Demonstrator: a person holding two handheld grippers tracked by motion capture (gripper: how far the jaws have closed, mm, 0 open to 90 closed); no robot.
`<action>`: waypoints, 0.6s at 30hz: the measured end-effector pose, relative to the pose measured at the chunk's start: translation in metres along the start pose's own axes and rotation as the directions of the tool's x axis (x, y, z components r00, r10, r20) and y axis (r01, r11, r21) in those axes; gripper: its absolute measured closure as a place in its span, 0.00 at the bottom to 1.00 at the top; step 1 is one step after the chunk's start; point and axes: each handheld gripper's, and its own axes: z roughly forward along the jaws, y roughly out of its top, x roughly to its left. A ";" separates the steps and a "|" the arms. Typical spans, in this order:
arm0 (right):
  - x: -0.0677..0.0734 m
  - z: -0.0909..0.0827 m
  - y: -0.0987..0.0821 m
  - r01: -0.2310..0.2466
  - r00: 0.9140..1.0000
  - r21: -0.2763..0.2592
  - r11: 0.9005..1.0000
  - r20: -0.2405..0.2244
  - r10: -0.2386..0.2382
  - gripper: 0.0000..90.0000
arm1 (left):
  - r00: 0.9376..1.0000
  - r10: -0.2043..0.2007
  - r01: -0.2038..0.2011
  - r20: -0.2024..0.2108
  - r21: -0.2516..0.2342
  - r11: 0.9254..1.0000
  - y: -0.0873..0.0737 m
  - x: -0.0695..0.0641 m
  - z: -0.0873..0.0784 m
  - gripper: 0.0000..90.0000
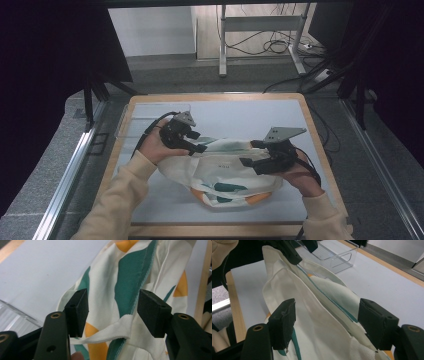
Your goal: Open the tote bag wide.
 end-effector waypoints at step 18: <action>0.000 0.005 -0.001 0.003 1.000 0.018 1.000 -0.009 -0.003 0.35 | 0.991 0.049 -0.060 0.125 0.088 0.994 0.003 -0.006 0.023 0.91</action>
